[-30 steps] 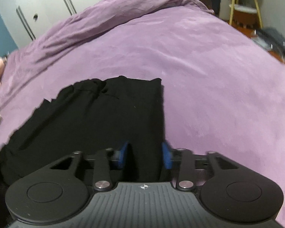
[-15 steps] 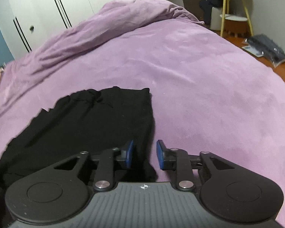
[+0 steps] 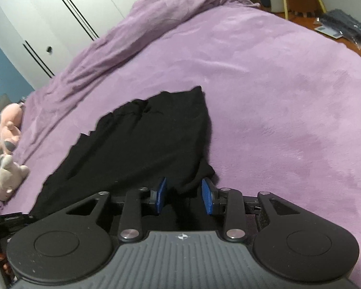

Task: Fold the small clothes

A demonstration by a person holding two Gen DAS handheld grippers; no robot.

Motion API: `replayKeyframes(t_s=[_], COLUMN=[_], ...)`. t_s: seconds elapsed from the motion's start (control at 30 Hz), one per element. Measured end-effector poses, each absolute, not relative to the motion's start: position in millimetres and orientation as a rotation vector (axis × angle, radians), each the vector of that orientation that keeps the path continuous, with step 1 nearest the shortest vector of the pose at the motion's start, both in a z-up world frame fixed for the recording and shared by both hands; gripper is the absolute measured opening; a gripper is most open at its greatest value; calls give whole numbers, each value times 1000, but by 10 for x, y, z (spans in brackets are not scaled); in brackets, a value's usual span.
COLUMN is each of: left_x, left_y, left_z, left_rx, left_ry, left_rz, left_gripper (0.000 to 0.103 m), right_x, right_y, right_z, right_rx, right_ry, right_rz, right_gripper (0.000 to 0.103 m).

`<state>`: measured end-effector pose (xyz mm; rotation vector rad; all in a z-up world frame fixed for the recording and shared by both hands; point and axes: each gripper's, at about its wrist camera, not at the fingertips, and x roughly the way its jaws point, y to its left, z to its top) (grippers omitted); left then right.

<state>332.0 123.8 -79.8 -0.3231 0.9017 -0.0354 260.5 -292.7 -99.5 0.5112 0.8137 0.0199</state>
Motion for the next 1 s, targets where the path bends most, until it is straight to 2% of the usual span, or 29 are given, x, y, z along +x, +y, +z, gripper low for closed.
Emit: replayKeyframes(t_s=[0.07,0.13,0.23,0.37,0.5,0.57,0.6,0.87,0.93,0.97,1.0], left_x=[3321,3298,3283,3323,3304,3289,3285,3256,3260,3261,3265], left_y=[1208,1199,1222,1226,1137,1121,1117,1061,1054,1058,1067], left_z=[-792,-760,-721,-765,-803,-791,-790,-802,-803,-803,-806], left_rx=[-306,-304,-343,-302,-222,-208,-202,-157,-145,-143,-144], left_ry=[898,886,871,890,909,911,912,912,913,914,916], left_rz=[-34,-48,-102,-42,-20,-16,-12,9,8,7,5], left_gripper=[8,6,6,7,16,17,20,21,21,21,21], right_x=[2623,2591,2542,2582,2584,2566,2586,2815,2799,2788,2779], right_y=[-2905,-2921,-2985,-2779,-2644,-2563,-2503,-2360,-2409,-2427,-2447], right_z=[-992,-958,-943,-978,-838,-764,-748,-1004,-1004,-1007,-1012], right_rx=[491,491,500,300,220,189,157,17,7,0,8], right_ry=[810,782,748,778,753,711,702,756,748,746,741], right_rz=[9,24,-7,-41,-82,-93,-99,-119,-123,-137,-140], right_gripper=[20,8,6,6,8,9,12,16,22,29,31])
